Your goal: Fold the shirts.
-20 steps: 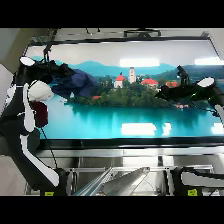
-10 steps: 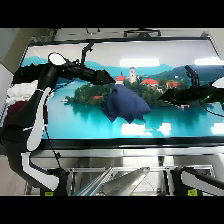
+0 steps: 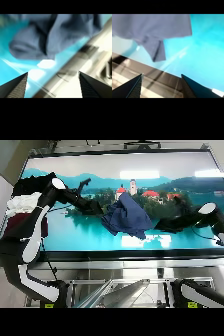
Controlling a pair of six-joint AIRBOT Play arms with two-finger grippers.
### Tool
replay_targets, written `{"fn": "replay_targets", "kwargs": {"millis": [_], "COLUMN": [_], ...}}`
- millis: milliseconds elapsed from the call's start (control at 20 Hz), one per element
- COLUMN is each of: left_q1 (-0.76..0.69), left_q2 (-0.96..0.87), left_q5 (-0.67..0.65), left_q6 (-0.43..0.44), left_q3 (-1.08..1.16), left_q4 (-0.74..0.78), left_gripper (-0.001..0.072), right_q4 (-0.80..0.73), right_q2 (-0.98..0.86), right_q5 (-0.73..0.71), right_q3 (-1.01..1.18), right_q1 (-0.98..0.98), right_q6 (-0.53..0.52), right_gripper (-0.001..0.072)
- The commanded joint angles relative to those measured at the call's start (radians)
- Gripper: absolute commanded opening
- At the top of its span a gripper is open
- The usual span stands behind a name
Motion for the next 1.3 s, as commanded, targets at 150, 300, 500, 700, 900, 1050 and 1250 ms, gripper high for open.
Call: {"fn": "replay_targets", "kwargs": {"millis": [150,300,500,700,900,1050,1250], "left_q1": [-0.105,-0.155,-0.219,-0.235,-0.211,-0.166,-0.103], "left_q2": [0.002,0.002,-0.026,-0.097,-0.090,-0.025,0.143], "left_q5": [0.258,0.369,0.446,0.366,0.276,0.208,0.172], "left_q6": [0.077,0.077,0.081,0.080,0.045,0.045,0.046], "left_q3": [-0.298,-0.312,-0.272,-0.179,-0.115,-0.089,-0.087], "left_q4": [-0.050,-0.057,-0.055,-0.055,-0.055,-0.055,-0.058], "left_gripper": [0.0707,0.0688,0.0686,0.0006,0.0004,0.0004,0.0004], "right_q4": [0.103,0.204,0.235,0.351,0.503,0.500,0.604], "right_q2": [-0.089,-0.138,-0.144,-0.144,-0.137,-0.071,0.120], "right_q5": [-0.237,-0.288,-0.329,-0.329,-0.325,-0.256,-0.092], "right_q3": [-0.108,-0.108,-0.103,-0.103,-0.100,-0.098,-0.074], "right_q1": [0.195,0.215,0.216,0.217,0.208,0.142,0.032], "right_q6": [-0.047,-0.113,-0.153,-0.176,-0.251,-0.258,-0.306], "right_gripper": [0.0527,0.0519,0.0352,0.0023,0.0022,0.0021,0.0021]}}
